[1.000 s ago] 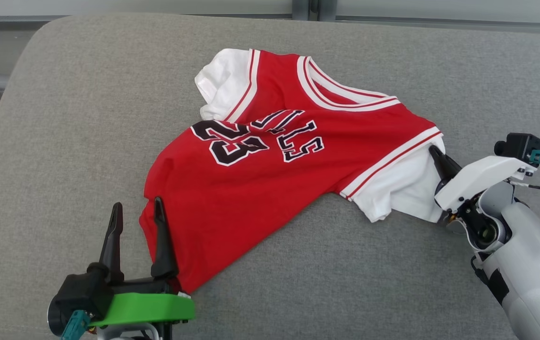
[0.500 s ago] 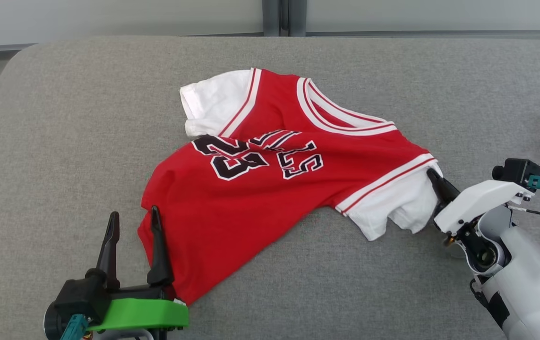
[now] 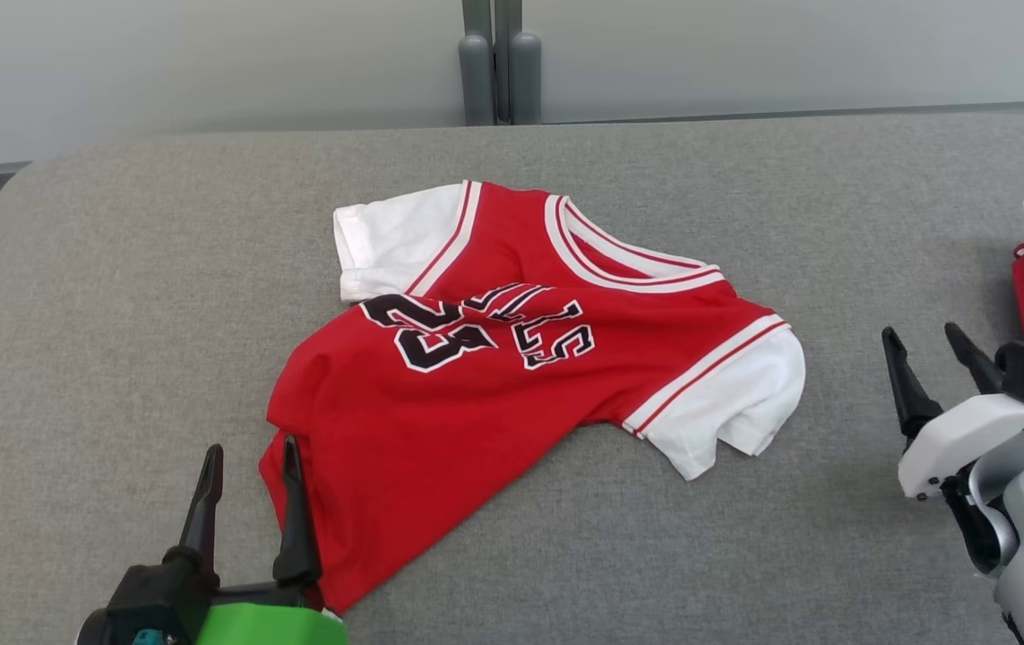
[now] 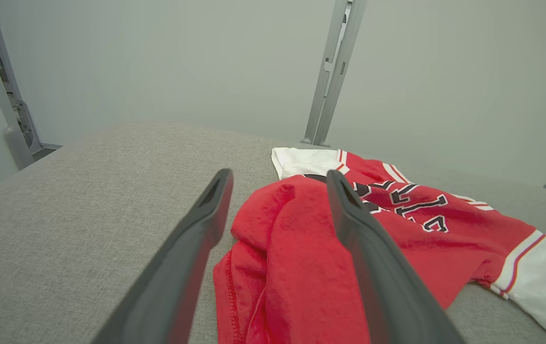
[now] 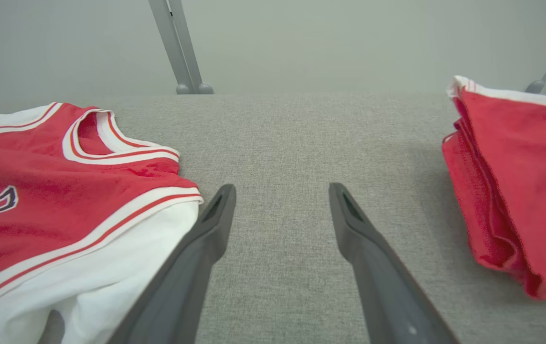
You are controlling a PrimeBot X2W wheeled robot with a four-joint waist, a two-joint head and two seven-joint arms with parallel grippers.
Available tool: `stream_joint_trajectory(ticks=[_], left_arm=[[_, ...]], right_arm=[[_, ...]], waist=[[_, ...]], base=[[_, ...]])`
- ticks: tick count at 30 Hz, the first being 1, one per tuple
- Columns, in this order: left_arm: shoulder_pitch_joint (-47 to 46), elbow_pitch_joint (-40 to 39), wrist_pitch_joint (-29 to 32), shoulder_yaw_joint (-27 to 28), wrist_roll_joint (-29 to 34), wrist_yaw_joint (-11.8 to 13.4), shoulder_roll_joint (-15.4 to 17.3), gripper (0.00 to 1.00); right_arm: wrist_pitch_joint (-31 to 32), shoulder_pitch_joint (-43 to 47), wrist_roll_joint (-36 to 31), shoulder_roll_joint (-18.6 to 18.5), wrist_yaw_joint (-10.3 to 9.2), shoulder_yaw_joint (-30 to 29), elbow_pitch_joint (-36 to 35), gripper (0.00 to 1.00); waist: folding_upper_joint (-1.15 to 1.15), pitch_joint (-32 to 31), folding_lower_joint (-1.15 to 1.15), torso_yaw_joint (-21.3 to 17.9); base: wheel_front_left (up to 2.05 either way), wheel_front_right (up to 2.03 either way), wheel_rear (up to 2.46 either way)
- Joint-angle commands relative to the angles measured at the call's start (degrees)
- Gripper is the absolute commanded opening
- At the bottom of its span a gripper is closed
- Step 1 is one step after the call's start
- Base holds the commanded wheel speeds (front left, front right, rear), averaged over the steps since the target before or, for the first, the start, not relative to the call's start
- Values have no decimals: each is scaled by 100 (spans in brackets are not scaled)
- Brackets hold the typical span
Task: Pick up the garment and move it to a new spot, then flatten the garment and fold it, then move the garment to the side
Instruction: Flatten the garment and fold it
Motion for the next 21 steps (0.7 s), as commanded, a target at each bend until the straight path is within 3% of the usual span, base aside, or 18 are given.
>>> stream_joint_trajectory(ticks=[1, 5, 11, 15, 21], left_arm=[[116, 17, -1, 27, 79, -36, 9, 100], [292, 17, -1, 48, 154, -82, 9, 100], [465, 76, 0, 124, 179, -141, 9, 100], [458, 181, 0, 249, 195, -161, 10, 100], [484, 280, 0, 503, 185, -123, 9, 100]], right_arm=[[-36, 229, -362, 19, -2, -264, -375, 100], [-32, 1279, -1492, 337, -2, -1233, -1759, 100], [-34, 2480, -2095, 899, -5, -1716, -3344, 100], [-34, 2864, -2147, 1112, -4, -1710, -3679, 100], [-35, 2983, -2062, 1241, -5, -1432, -3644, 100]], waist=[[0, -135, 0, -120], [0, -272, 0, -213], [0, -423, 0, -307], [0, -473, 0, -309], [0, -519, 0, -195]], base=[[0, 0, 0], [0, 0, 0], [0, 0, 0], [0, 0, 0], [0, 0, 0]])
